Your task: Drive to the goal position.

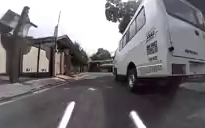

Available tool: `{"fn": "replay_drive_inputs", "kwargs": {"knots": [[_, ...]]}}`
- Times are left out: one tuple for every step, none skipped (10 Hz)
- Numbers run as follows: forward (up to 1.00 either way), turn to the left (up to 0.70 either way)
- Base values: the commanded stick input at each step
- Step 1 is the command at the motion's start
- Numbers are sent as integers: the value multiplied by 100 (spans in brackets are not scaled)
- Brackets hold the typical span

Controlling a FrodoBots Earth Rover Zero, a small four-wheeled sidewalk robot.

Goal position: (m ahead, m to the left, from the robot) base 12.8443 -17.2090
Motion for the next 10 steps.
{"fn": "replay_drive_inputs", "kwargs": {"knots": [[85,0],[85,0],[85,0],[85,0],[85,0],[85,0],[85,0],[85,0],[85,0],[85,0]]}}
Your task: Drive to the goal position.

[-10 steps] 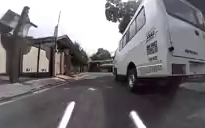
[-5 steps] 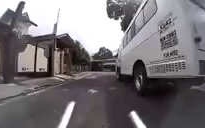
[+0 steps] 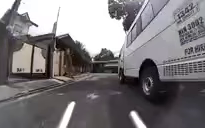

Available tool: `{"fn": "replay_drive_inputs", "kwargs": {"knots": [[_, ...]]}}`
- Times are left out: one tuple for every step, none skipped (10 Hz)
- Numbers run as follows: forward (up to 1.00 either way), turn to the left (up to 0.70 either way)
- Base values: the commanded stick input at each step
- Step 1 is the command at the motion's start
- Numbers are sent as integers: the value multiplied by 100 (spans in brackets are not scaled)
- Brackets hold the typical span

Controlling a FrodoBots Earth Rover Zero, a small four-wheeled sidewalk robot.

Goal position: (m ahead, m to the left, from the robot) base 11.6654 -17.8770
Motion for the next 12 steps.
{"fn": "replay_drive_inputs", "kwargs": {"knots": [[85,0],[85,0],[85,0],[85,0],[85,0],[85,0],[85,0],[85,0],[85,0],[85,0],[85,0],[85,0]]}}
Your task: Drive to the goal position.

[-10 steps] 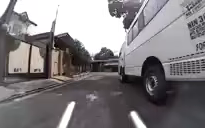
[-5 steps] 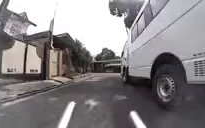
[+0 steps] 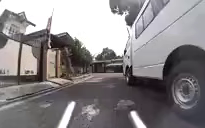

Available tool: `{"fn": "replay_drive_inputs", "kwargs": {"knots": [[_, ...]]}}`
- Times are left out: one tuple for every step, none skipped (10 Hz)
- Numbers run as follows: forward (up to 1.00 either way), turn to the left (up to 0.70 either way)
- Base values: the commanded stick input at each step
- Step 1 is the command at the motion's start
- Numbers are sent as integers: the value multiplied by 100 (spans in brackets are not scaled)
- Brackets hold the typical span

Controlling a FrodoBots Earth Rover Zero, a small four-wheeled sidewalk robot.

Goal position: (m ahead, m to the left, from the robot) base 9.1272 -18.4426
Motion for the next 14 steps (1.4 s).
{"fn": "replay_drive_inputs", "kwargs": {"knots": [[85,0],[85,0],[85,0],[85,0],[85,-7],[85,-22],[85,-34],[85,-34],[85,-16],[85,1],[85,0],[85,0],[85,0],[85,0]]}}
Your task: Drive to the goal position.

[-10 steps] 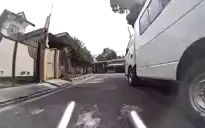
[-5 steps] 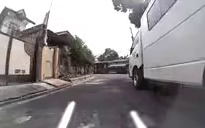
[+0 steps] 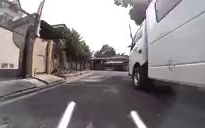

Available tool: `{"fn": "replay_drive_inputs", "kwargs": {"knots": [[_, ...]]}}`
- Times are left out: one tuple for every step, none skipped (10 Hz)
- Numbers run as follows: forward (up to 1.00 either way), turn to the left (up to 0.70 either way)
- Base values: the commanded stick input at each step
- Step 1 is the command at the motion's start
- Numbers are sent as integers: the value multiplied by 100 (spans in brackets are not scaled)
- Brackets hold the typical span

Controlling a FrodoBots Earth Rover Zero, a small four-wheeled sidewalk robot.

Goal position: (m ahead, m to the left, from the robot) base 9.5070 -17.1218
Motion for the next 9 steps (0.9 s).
{"fn": "replay_drive_inputs", "kwargs": {"knots": [[85,0],[85,0],[85,0],[85,-19],[85,-34],[85,-34],[85,-34],[85,-26],[85,-7]]}}
